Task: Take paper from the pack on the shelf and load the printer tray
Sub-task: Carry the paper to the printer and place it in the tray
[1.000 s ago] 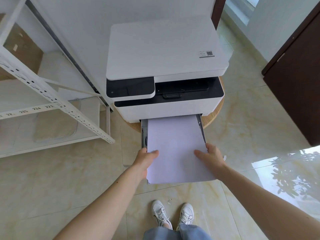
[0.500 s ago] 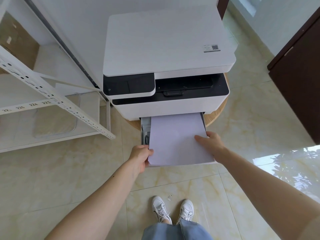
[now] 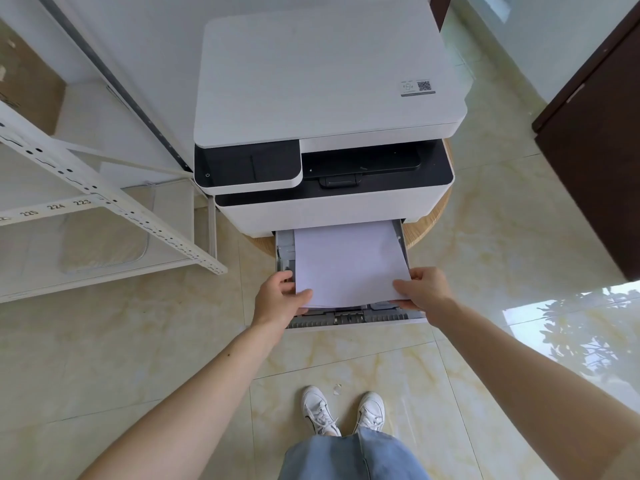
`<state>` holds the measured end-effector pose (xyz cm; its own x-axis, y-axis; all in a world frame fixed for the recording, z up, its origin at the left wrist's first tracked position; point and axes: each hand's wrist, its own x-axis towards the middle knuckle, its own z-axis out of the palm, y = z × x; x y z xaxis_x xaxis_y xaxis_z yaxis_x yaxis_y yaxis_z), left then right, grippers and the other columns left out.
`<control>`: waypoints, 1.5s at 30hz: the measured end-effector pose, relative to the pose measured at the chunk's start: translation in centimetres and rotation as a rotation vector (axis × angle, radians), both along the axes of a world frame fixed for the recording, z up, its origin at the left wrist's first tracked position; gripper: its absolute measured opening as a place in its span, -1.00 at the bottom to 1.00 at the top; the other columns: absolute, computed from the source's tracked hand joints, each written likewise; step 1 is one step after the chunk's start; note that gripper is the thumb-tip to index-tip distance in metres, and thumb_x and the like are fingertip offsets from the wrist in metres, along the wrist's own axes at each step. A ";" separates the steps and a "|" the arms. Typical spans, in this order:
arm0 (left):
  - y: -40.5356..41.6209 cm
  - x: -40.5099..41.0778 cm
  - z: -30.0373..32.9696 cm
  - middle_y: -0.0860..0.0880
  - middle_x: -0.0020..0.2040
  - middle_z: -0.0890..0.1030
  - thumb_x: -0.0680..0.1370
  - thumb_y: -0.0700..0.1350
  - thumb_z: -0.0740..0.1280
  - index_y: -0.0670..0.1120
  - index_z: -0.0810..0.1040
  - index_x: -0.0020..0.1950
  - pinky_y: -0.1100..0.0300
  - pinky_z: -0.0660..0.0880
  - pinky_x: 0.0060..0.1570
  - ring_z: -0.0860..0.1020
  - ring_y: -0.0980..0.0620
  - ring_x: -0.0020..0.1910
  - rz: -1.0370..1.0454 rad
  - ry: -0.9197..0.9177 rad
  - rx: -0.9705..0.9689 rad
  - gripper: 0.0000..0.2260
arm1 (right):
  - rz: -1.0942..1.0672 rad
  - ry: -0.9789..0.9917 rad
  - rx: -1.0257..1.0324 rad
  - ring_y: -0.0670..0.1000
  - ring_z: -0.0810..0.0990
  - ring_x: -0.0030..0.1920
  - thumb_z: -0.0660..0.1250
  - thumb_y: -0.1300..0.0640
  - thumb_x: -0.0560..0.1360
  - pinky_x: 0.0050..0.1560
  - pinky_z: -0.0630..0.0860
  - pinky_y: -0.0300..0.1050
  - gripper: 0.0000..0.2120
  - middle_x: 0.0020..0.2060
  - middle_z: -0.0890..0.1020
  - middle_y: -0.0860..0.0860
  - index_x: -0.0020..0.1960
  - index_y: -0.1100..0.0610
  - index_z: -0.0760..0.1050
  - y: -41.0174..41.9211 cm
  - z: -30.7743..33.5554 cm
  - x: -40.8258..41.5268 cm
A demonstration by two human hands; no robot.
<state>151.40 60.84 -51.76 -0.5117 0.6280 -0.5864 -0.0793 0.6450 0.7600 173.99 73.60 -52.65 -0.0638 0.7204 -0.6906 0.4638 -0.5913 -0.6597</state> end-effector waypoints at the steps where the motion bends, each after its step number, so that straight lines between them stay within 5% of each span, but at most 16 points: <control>1: -0.4 0.0 -0.1 -0.02 0.00 0.61 0.38 -0.25 0.52 -0.08 0.49 0.16 0.09 0.65 -0.13 0.66 0.03 -0.14 -0.015 0.049 -0.009 -0.59 | -0.010 -0.004 -0.001 0.10 0.69 -0.30 0.35 0.36 0.42 -0.50 0.59 -0.21 -0.93 -0.10 0.65 0.18 -0.13 0.24 0.55 -0.1 -0.2 0.0; 8: -1.4 0.4 -0.7 0.00 0.02 0.62 0.29 -0.24 0.60 -0.12 0.65 0.04 0.51 0.45 -0.23 0.62 0.11 -0.13 -0.196 0.322 0.051 -0.65 | -0.004 -0.007 0.076 0.11 0.67 -0.17 0.37 0.27 0.43 -0.39 0.64 -0.12 -0.79 -0.03 0.63 0.17 0.05 0.21 0.46 -0.7 -1.6 0.4; 12: -1.7 0.6 -1.6 -0.13 0.11 0.61 0.29 -0.30 0.59 -0.23 0.69 0.00 0.54 0.45 -0.17 0.61 0.04 -0.19 -0.266 0.433 0.079 -0.70 | 0.049 -0.092 0.143 0.00 0.68 -0.45 0.38 0.11 0.44 -0.37 0.63 -0.07 -0.64 -0.11 0.59 0.02 0.12 0.06 0.28 -1.3 -1.3 0.8; 15: -1.9 0.5 -2.2 -0.18 0.16 0.61 0.32 -0.29 0.57 -0.24 0.70 -0.01 0.28 0.55 0.01 0.64 -0.04 -0.17 -0.339 0.495 0.083 -0.74 | 0.136 -0.143 0.261 -0.05 0.66 -0.44 0.47 0.04 0.37 -0.55 0.44 -0.28 -0.57 -0.18 0.58 -0.04 0.11 0.03 0.32 -1.8 -1.0 1.1; 18: -2.1 0.4 -2.4 -0.16 0.19 0.59 0.33 -0.28 0.56 -0.26 0.70 0.00 0.09 0.57 0.08 0.66 -0.07 -0.15 -0.371 0.511 0.096 -0.74 | 0.259 -0.199 0.356 -0.04 0.60 -0.27 0.56 0.04 0.25 -0.46 0.38 -0.30 -0.52 -0.20 0.56 -0.05 0.06 -0.03 0.40 -2.3 -0.8 1.5; 26: -3.1 -0.3 -3.2 -0.17 0.11 0.62 0.36 -0.32 0.53 -0.28 0.68 0.02 0.34 0.50 0.00 0.65 -0.03 -0.13 -0.370 0.559 0.150 -0.75 | 0.395 -0.206 0.490 -0.19 0.55 -0.30 0.61 0.16 0.20 -0.34 0.39 -0.55 -0.60 -0.20 0.60 -0.03 0.02 0.08 0.62 -2.7 -1.7 1.8; 32: -3.2 -0.3 -3.0 -0.10 -0.03 0.63 0.36 -0.26 0.54 -0.24 0.71 -0.06 0.10 0.59 -0.15 0.60 -0.04 -0.22 -0.478 0.728 0.154 -0.82 | 0.457 -0.280 0.519 0.00 0.53 -0.26 0.60 0.14 0.22 -0.32 0.33 -0.40 -0.60 -0.19 0.57 0.00 0.03 0.10 0.61 -2.8 -2.4 1.6; 37: -3.1 -0.3 -2.5 -0.05 -0.21 0.63 0.36 -0.17 0.55 -0.19 0.71 -0.21 0.09 0.54 -0.30 0.59 -0.04 -0.28 -0.529 0.813 0.128 -0.89 | 0.522 -0.337 0.563 0.04 0.49 -0.23 0.56 0.07 0.31 -0.29 0.42 -0.14 -0.63 -0.21 0.49 -0.03 0.07 0.09 0.58 -3.0 -2.6 1.8; 40: -2.6 -0.3 -2.1 -0.02 -0.24 0.64 0.38 -0.11 0.54 -0.15 0.69 -0.28 0.10 0.51 -0.36 0.58 -0.04 -0.27 -0.549 0.857 0.077 -0.88 | 0.566 -0.430 0.571 0.03 0.48 -0.24 0.51 -0.04 0.35 -0.35 0.39 -0.15 -0.66 -0.19 0.48 -0.06 0.06 0.04 0.54 -3.1 -2.4 1.8; 45: -1.9 -0.4 -2.1 -0.04 -0.13 0.62 0.48 -0.09 0.45 -0.15 0.72 -0.19 0.07 0.57 -0.23 0.58 -0.03 -0.14 -0.700 0.879 -0.002 -0.85 | 0.594 -0.521 0.548 0.06 0.56 -0.15 0.43 -0.11 0.41 -0.24 0.46 -0.08 -0.70 -0.10 0.45 -0.08 0.08 -0.03 0.56 -3.6 -1.6 1.3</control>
<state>151.05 58.90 -53.86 -0.2825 0.9389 -0.1968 0.8641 0.3381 0.3729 175.34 69.97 -54.26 -0.3029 0.9005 -0.3120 0.9012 0.1641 -0.4012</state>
